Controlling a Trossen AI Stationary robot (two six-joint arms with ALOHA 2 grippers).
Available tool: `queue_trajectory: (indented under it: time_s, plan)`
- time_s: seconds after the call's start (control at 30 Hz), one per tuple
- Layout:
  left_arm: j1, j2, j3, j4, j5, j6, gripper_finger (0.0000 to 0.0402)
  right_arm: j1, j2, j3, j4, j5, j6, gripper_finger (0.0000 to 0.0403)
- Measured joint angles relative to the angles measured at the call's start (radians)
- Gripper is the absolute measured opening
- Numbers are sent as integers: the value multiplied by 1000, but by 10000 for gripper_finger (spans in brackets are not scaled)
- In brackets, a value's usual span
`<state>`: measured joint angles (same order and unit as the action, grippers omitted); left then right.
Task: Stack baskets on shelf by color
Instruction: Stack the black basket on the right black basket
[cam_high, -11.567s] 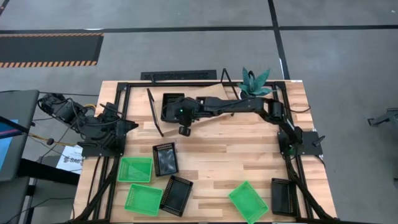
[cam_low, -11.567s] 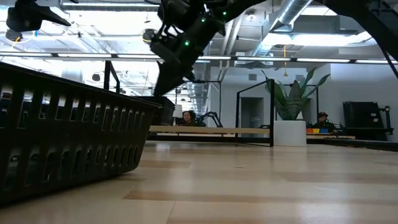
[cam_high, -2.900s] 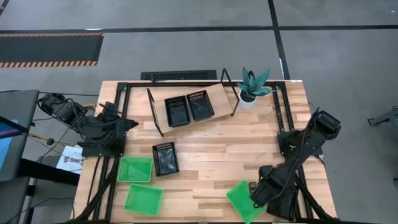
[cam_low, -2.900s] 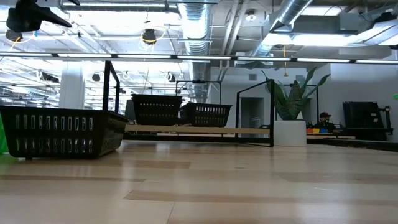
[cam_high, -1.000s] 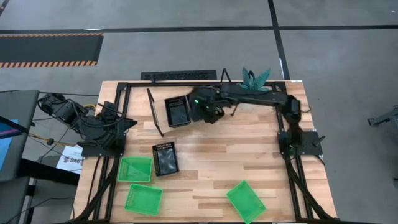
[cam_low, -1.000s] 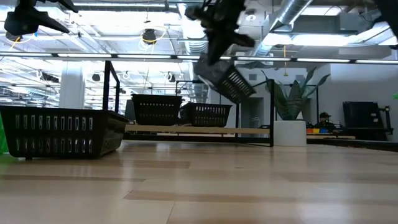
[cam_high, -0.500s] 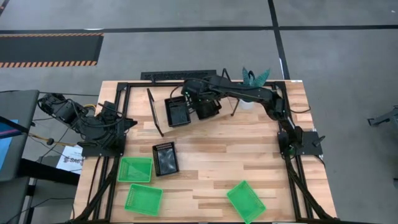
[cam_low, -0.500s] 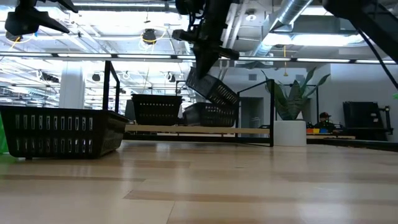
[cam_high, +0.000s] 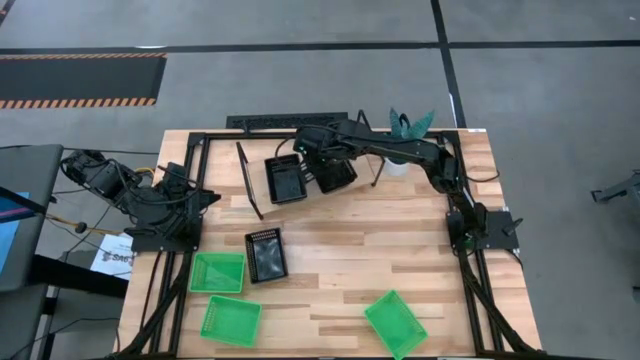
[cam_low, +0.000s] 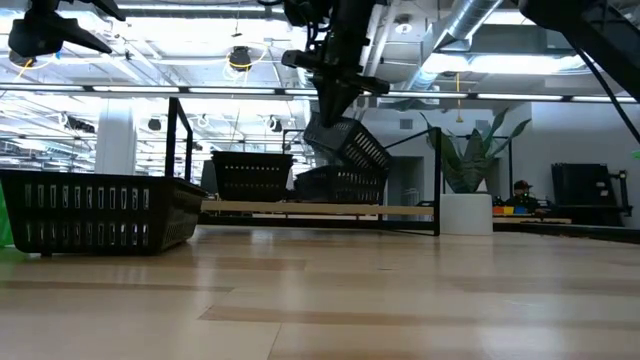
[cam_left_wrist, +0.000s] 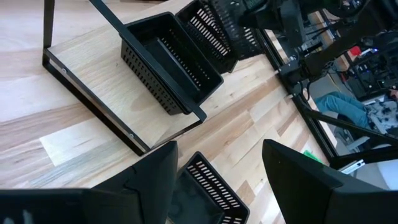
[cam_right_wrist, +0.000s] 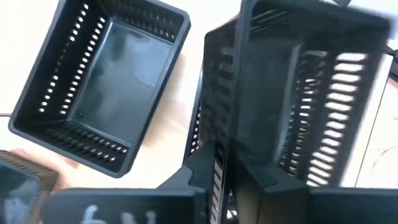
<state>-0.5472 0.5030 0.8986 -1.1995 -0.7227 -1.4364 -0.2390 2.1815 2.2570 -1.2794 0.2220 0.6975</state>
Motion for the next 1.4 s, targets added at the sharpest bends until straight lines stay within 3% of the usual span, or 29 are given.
queue_trajectory:
  time_s: [0.4, 0.63, 0.93, 1.2, 1.4]
  plan:
    - [0, 0, 0, 0, 0, 13, 226, 2, -5, -1, 0, 18, -23, 129]
    - [0, 0, 0, 0, 0, 19, 226, 37, 7, 1, -26, 126, -30, 112]
    - [0, 0, 0, 0, 1, 15, 226, 50, 119, -3, -69, 110, -89, 98]
    - [0, 0, 0, -4, -9, 18, 226, 55, 43, 1, -71, 180, -79, 93]
    - [0, 0, 0, -13, -18, 18, 226, 54, 37, 1, -53, 129, -146, 83]
